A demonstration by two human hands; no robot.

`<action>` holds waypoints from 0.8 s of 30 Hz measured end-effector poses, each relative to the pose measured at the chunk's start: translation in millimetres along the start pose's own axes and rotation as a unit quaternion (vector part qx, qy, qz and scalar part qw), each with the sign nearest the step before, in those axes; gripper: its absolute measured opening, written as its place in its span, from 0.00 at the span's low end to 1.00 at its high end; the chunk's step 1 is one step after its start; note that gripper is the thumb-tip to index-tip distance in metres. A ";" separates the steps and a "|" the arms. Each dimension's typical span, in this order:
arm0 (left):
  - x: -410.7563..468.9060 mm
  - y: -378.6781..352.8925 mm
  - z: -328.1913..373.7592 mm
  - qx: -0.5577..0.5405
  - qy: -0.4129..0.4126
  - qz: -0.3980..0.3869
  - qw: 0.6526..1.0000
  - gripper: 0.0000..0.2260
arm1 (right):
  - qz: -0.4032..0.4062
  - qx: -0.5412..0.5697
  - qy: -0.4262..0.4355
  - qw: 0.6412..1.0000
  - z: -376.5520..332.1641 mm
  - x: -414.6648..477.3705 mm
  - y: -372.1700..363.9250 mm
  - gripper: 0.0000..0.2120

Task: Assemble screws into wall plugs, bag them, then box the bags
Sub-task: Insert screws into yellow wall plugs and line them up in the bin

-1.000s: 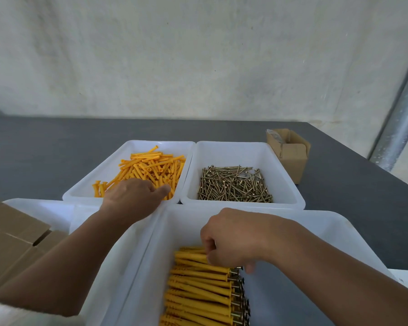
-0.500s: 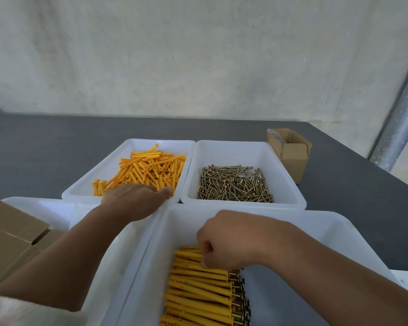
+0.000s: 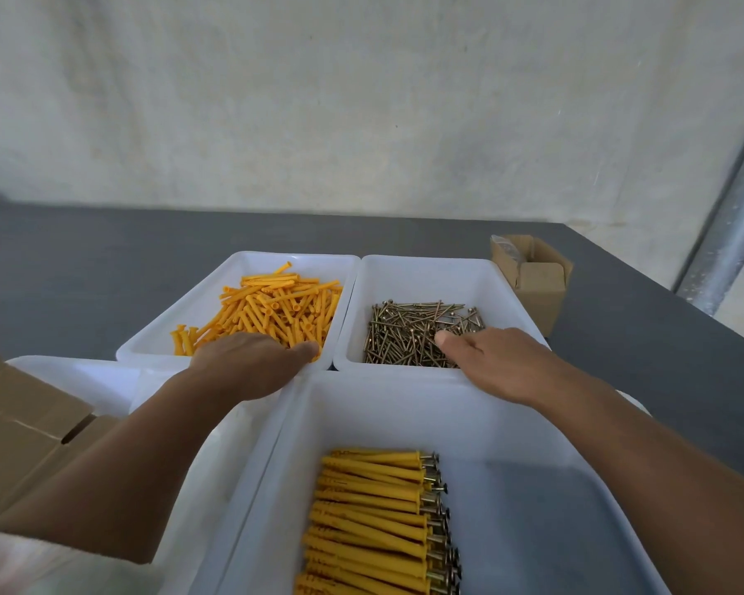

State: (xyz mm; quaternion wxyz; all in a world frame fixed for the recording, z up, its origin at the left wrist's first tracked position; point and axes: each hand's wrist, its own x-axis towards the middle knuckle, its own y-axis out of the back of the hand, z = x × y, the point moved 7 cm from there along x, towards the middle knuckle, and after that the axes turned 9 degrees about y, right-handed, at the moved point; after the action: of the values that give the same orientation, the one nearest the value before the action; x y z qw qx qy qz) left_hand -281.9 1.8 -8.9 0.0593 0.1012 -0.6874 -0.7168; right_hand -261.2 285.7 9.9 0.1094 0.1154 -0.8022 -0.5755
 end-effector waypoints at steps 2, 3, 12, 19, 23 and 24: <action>-0.1 0.2 0.4 0.009 -0.001 0.003 1.000 0.34 | -0.039 -0.023 -0.011 0.999 0.5 0.9 -7.2 0.37; -0.1 0.2 0.6 0.015 -0.001 0.003 1.000 0.34 | -0.055 -0.034 -0.014 0.998 -0.1 1.7 -9.6 0.39; -0.6 -0.1 2.9 0.010 -0.025 0.014 1.000 0.33 | -0.076 -0.023 -0.014 0.997 6.7 7.7 -16.8 0.36; 0.4 1.9 0.9 -0.011 -0.013 0.036 0.999 0.30 | -0.086 -0.009 -0.010 0.996 4.0 8.7 -16.8 0.37; -2.0 6.8 0.6 -0.037 -0.007 0.055 0.998 0.26 | -0.085 -0.001 0.000 0.996 1.2 6.5 -14.8 0.30; -2.9 8.3 0.6 -0.044 -0.007 0.061 0.997 0.25 | -0.084 0.001 0.002 0.996 0.7 5.8 -14.2 0.30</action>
State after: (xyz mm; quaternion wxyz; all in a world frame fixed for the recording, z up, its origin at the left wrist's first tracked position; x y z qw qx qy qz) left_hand -279.7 2.6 -0.4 0.1026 0.0517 -0.6602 -0.7423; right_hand -266.1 280.1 -3.5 0.0623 0.1842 -0.7902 -0.5813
